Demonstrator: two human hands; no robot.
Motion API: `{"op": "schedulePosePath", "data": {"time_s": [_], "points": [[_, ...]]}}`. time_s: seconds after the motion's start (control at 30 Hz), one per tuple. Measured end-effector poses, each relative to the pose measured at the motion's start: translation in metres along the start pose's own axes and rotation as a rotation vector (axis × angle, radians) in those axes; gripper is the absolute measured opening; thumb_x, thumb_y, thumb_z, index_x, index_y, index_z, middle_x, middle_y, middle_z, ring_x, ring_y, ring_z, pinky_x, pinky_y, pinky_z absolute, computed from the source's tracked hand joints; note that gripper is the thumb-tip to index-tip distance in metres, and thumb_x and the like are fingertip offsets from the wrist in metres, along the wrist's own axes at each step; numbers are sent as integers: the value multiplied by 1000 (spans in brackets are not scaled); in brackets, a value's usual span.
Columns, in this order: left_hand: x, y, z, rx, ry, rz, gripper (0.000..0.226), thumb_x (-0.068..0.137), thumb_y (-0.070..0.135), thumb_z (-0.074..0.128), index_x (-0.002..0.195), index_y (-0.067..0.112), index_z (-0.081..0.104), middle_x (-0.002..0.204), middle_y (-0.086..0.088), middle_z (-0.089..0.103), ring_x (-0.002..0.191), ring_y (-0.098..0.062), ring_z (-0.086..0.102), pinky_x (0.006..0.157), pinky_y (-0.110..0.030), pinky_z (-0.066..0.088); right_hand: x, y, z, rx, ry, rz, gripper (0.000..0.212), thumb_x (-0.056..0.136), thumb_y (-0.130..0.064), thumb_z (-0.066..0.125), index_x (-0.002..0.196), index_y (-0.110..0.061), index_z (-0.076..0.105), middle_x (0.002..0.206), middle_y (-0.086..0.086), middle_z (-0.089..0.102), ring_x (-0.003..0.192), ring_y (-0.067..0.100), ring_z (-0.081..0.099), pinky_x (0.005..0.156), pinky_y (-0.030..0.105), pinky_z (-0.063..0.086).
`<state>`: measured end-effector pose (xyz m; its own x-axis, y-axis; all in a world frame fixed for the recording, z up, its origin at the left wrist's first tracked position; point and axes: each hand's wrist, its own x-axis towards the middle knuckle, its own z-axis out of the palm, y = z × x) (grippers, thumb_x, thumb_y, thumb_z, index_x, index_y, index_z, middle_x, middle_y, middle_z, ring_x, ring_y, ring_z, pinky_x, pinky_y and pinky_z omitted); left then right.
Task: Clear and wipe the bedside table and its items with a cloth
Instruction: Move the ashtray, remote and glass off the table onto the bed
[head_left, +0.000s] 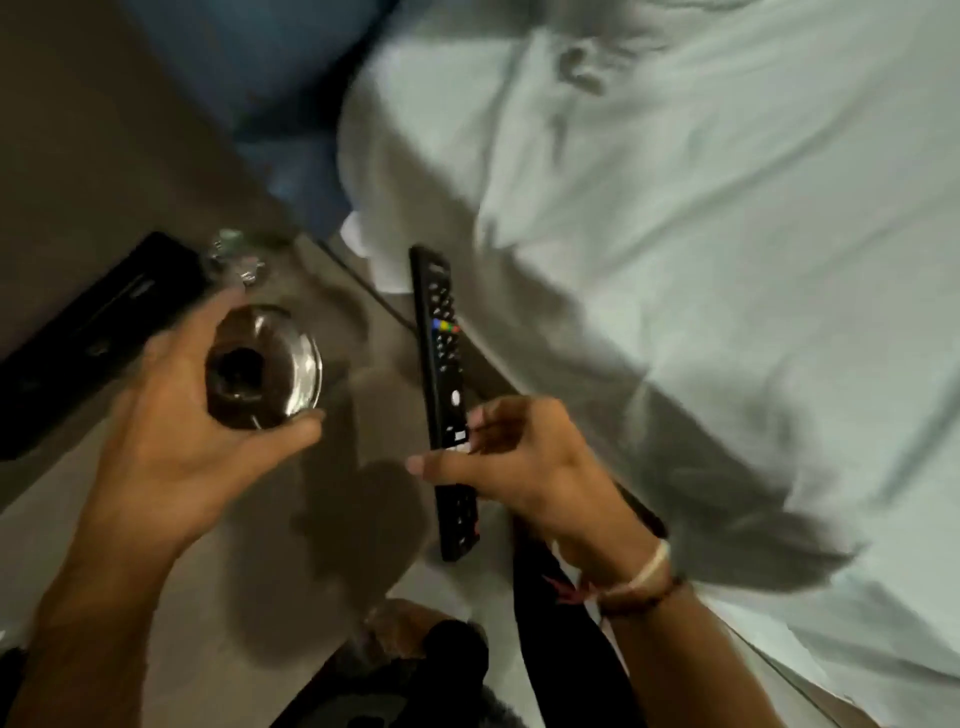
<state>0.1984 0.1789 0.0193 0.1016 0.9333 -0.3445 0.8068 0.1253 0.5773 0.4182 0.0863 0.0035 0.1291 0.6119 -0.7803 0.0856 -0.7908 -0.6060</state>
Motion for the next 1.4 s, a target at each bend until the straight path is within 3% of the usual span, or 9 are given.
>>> {"op": "schedulePosePath", "data": {"time_s": [0.13,0.23,0.37,0.57,0.67,0.77,0.97,1.2,1.4], "points": [[11,135,43,-101,-26,330,98,48,56,75,139,36,43,131,10,58,118,-13,57,103,-36,47,-53,-4,-104,176,483,-73,54,48,-46,97,86,-18,71,74,-1,75,64,4,73,56,19,58],[10,222,103,-72,-51,566,90,54,51,77,136,29,49,131,4,61,118,-24,58,101,-45,48,-68,17,-175,81,798,-27,48,55,-50,93,80,-20,66,69,-9,69,58,0,65,48,6,45],[5,299,195,57,-109,759,101,58,57,75,147,29,39,144,2,51,124,-27,50,100,-44,42,-66,67,-244,-10,1023,127,50,64,-58,86,85,-19,64,78,-2,70,71,13,65,56,18,41],[-1,323,274,360,-104,893,115,65,83,57,158,29,14,153,-7,43,136,-30,43,105,-53,36,-52,103,-260,-73,1203,190,73,70,-72,75,111,-13,62,107,9,71,99,32,69,80,45,59],[-1,300,260,396,-6,860,109,74,91,35,159,27,6,166,-10,19,153,-30,16,118,-64,16,-55,95,-247,-211,1304,116,79,81,-68,67,135,-13,50,130,12,56,120,32,55,82,34,45],[7,258,225,367,127,781,100,83,84,34,158,22,11,167,-11,12,154,-29,7,118,-66,10,-54,70,-223,-253,1373,-200,64,90,-49,69,134,-5,54,130,19,56,121,34,52,96,9,33],[25,126,126,426,403,498,91,89,74,42,157,17,21,163,-20,21,152,-34,16,115,-69,14,-8,-6,-120,-352,897,-702,54,94,-34,69,137,-5,55,139,16,54,133,28,49,115,23,34],[8,-18,34,608,532,175,88,91,72,39,158,17,20,163,-21,19,152,-34,16,115,-69,14,79,-69,25,-625,332,-901,68,91,-40,66,150,-16,41,145,14,45,132,28,48,107,43,46],[-14,-82,-2,635,529,40,88,91,74,35,157,18,21,163,-20,18,152,-35,15,115,-70,14,165,-102,134,-999,160,-882,81,89,-46,66,156,-23,29,153,24,33,132,44,46,105,54,48]]}}
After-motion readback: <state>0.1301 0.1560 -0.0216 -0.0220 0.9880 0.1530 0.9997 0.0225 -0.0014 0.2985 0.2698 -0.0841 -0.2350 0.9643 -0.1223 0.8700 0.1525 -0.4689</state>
